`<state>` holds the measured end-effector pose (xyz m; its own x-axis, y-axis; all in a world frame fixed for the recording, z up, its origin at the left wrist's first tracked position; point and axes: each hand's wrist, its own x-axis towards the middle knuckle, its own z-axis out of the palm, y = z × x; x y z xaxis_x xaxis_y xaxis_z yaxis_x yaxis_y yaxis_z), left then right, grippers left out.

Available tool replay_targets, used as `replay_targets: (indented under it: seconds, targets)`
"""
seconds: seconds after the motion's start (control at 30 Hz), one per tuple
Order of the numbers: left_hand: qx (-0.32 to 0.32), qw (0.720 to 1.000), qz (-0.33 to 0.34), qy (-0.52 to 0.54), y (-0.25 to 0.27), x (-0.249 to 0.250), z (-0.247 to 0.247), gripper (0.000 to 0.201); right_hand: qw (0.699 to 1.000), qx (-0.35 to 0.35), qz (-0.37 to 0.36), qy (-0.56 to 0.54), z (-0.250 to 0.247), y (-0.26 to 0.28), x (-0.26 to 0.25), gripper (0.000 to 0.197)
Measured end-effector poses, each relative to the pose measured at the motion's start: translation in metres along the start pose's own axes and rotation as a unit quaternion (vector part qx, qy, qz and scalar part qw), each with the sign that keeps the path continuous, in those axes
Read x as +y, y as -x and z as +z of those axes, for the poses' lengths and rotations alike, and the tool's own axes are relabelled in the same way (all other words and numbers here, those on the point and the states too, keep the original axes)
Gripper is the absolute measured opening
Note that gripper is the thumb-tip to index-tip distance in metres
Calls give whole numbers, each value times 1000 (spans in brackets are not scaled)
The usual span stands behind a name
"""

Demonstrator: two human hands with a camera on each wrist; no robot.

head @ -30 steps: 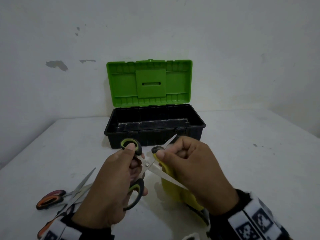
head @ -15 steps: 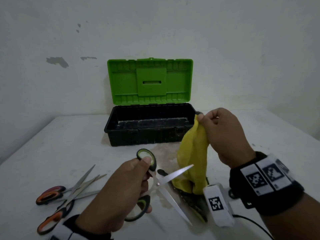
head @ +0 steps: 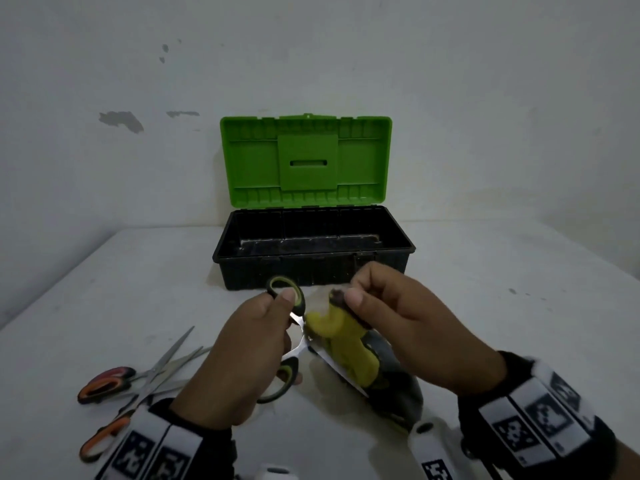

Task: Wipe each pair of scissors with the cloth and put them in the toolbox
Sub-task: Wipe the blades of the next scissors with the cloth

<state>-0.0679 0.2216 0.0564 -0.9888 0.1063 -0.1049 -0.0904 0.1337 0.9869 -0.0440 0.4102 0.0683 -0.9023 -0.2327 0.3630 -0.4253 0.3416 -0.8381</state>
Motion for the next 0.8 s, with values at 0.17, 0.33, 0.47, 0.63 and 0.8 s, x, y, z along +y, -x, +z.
replay_targets:
  seconds: [0.17,0.33,0.47,0.63,0.8]
  targets:
    - [-3,997,67,-40,4,2,5,41,991,29,-61,118,3,2,8,4]
    - [4,987,129,-98,5,7,4,40,971,-4,-96,220,4,-4,17,17]
    - [-8,970,193,-145,3,9,1,38,958,-44,-84,272,3,-12,15,19]
    - [-28,958,231,-166,-3,12,-1,34,971,-106,-38,212,-7,-20,10,15]
    - [-27,961,242,-134,-11,14,0,35,970,-131,-2,207,-21,-27,6,17]
